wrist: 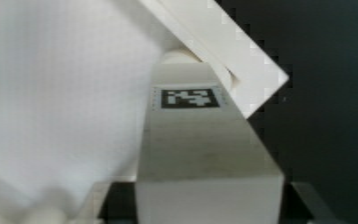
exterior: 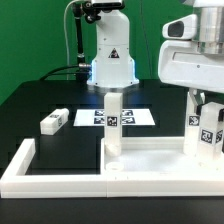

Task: Assemble desk

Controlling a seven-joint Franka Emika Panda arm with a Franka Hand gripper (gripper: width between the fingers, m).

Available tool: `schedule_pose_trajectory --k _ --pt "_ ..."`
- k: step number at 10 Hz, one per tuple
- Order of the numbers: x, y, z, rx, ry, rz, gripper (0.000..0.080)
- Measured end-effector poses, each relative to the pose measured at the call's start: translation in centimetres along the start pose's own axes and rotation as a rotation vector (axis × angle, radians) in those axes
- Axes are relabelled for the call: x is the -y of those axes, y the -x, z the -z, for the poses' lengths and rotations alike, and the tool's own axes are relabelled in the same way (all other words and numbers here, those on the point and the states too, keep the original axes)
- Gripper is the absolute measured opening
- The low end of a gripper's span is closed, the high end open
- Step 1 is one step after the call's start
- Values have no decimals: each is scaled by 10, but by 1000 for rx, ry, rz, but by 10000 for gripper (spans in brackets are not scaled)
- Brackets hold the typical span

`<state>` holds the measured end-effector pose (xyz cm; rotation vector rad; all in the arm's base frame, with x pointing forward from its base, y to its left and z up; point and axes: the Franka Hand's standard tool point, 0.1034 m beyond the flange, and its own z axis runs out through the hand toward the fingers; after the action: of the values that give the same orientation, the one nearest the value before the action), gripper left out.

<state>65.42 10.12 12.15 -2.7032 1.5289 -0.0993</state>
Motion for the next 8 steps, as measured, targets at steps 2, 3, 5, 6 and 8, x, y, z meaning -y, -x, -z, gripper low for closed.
schedule_pose_trajectory --k 2,3,5,6,8 --pt "-4 2 -1 74 -32 -358 291" --pt "-5 2 -1 92 -37 -484 291" --pt "-5 2 -1 92 -34 -534 291" --pt "-5 2 -2 91 -35 -498 396" --pt "-5 2 -2 89 -34 -483 565"
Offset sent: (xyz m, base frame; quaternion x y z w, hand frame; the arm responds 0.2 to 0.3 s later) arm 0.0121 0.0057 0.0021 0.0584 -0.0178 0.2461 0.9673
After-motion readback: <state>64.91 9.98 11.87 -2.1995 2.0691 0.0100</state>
